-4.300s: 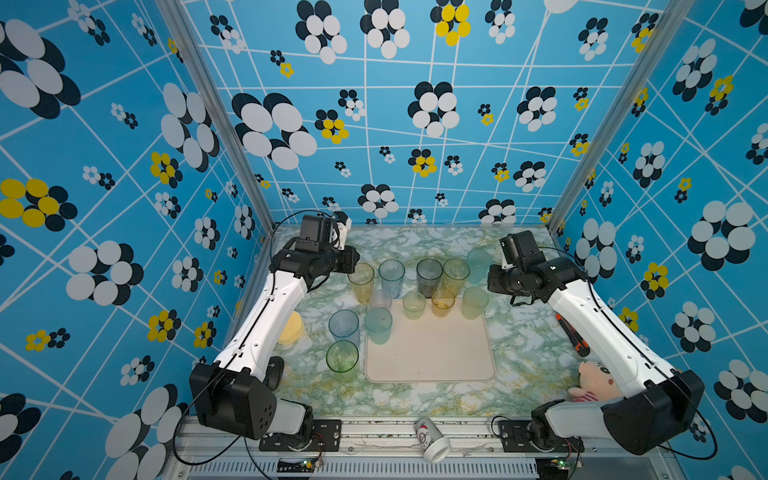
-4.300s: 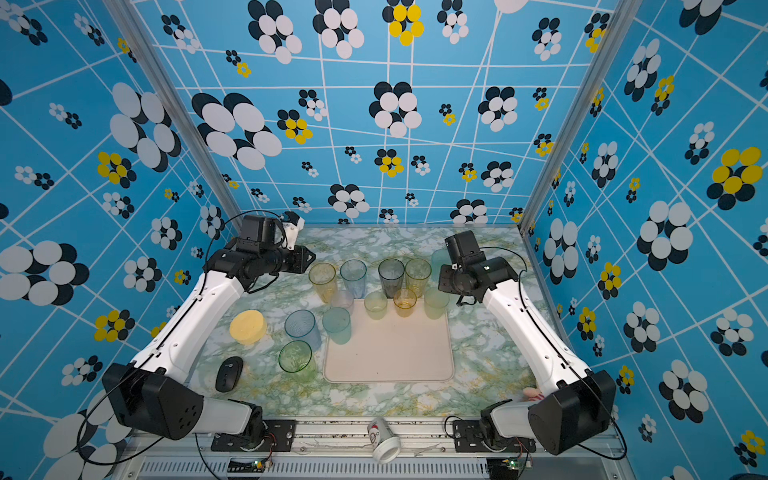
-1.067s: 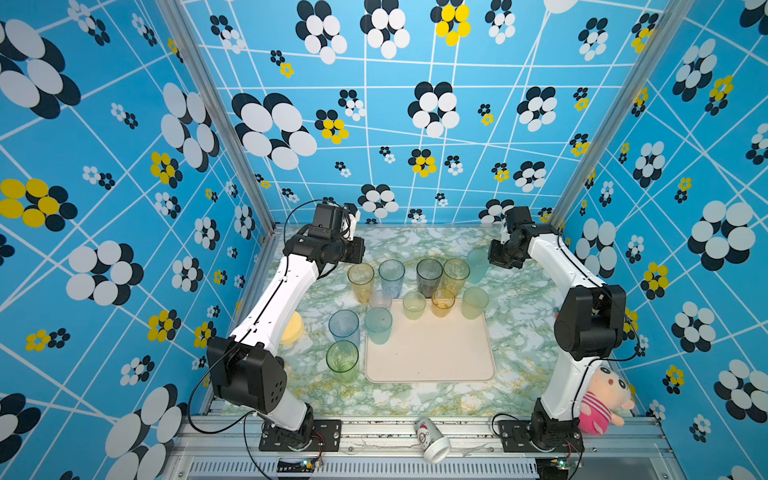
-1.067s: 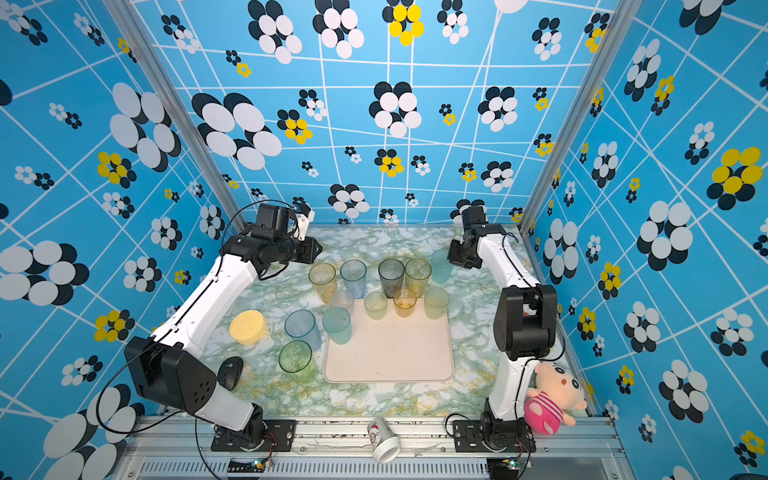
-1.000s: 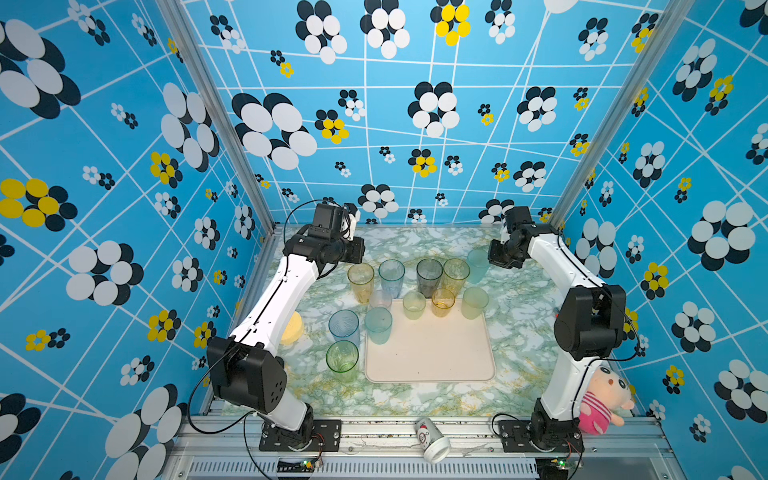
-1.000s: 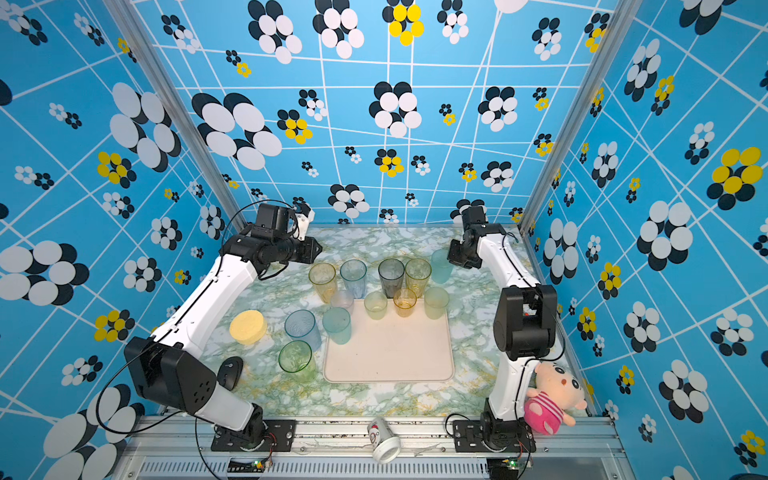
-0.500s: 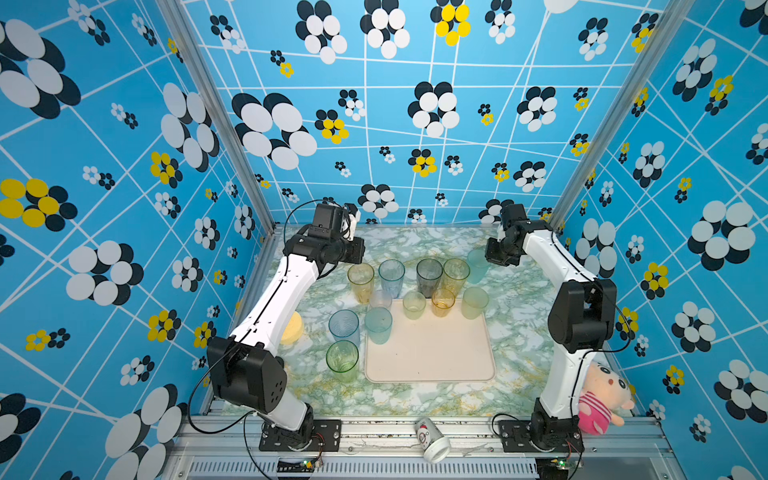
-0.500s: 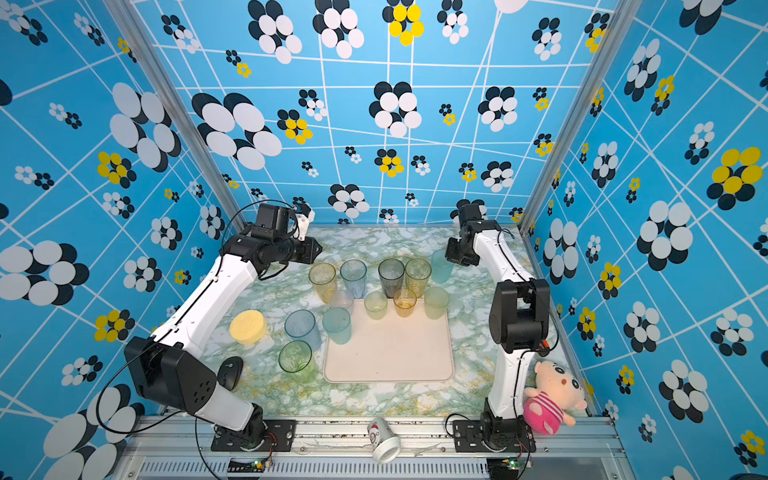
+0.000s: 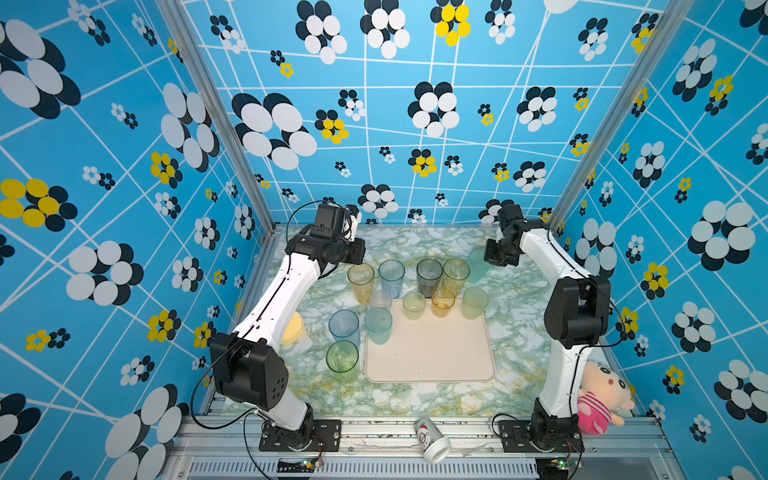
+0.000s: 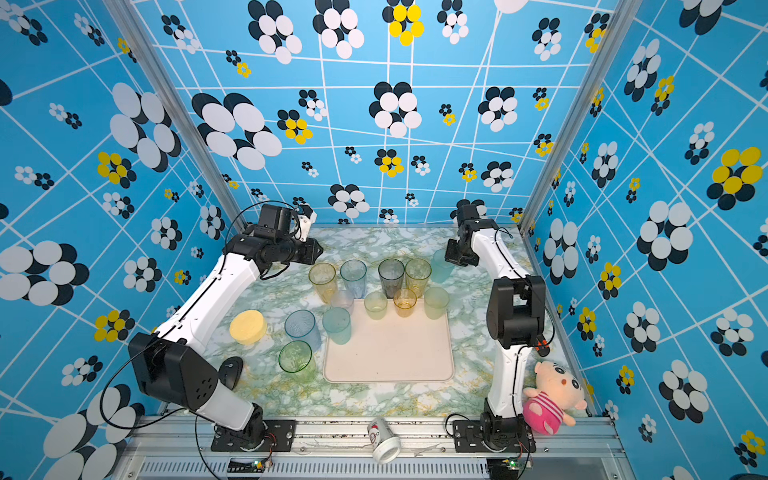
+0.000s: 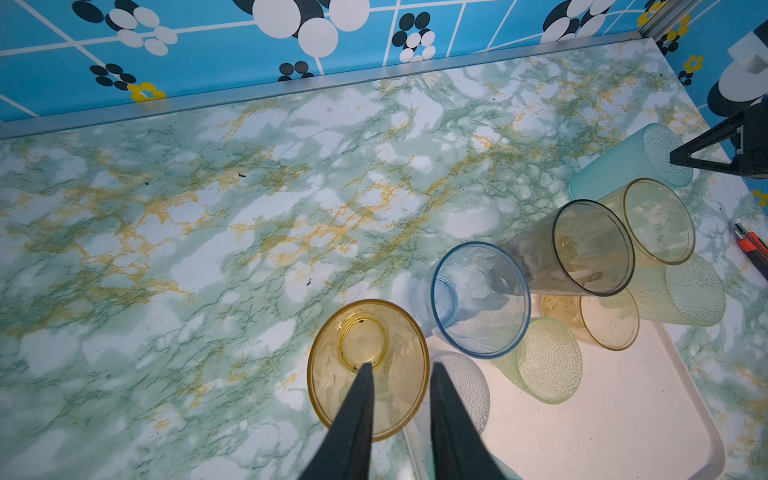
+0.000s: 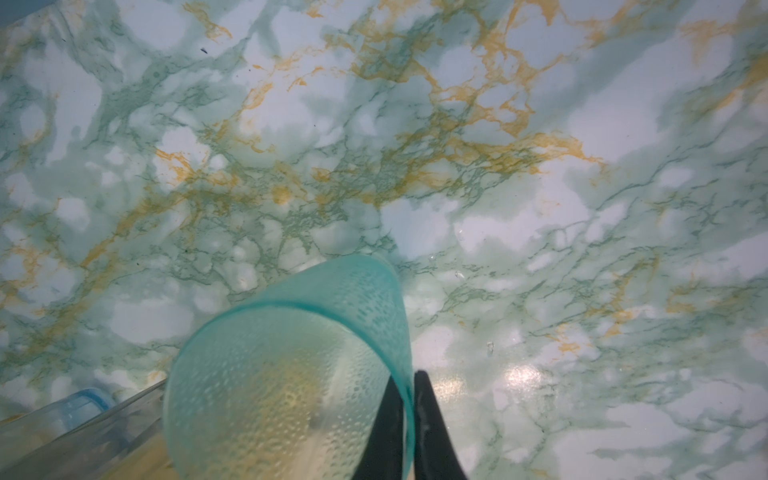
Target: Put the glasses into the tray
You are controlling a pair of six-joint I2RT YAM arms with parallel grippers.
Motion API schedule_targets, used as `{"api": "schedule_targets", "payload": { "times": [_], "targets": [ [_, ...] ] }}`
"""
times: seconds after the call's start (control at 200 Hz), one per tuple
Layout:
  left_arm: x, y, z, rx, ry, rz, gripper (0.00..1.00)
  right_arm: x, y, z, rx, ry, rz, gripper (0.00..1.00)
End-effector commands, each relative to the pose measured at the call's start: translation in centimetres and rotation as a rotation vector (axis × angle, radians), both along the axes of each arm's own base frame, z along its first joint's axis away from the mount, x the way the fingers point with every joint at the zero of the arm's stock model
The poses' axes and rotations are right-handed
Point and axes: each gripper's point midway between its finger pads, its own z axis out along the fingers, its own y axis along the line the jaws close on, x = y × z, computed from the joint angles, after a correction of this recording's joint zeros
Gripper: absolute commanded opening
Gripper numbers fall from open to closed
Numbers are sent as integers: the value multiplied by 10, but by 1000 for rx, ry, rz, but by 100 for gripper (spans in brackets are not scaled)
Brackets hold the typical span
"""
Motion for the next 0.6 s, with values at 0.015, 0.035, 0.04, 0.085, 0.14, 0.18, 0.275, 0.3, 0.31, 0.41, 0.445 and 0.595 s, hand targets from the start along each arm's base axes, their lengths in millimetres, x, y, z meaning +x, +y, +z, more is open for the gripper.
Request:
{"api": "schedule_targets", "payload": {
  "times": [0.015,0.035,0.04,0.085,0.14,0.18,0.275,0.3,0.31,0.41,0.445,0.595],
  "targets": [
    [3,-1,0,16,-6,-9,26,-2,0,0,-29,22,7,5],
    [3,0,0,17,-7,-9,26,-2,-1,0,-32,21,6,5],
    [3,-1,0,17,-7,-10,26,-2,-1,0,-32,22,6,5],
    [3,0,0,17,-6,-9,26,-3,-2,0,-40,24,3,4],
    [3,0,-1,18,-4,-11,26,-4,-4,1,-49,20,-1,3],
    [3,0,-1,19,-4,-12,26,-5,-5,2,-54,17,-3,3],
    [2,0,-1,21,-7,-14,26,-7,-8,4,-68,6,-15,2],
    [2,0,-1,22,-8,-15,26,-8,-9,5,-71,0,-20,3],
    [2,1,-1,24,-10,-13,26,-8,-10,5,-73,0,-22,3],
    [2,0,-3,23,-10,-17,26,-14,-15,12,-90,-21,-38,3],
    [2,-1,-4,22,-7,-19,26,-16,-17,15,-98,-30,-45,2],
    [3,-3,-5,13,-7,-27,26,-27,-27,29,-143,-62,-70,2]
  ]
}}
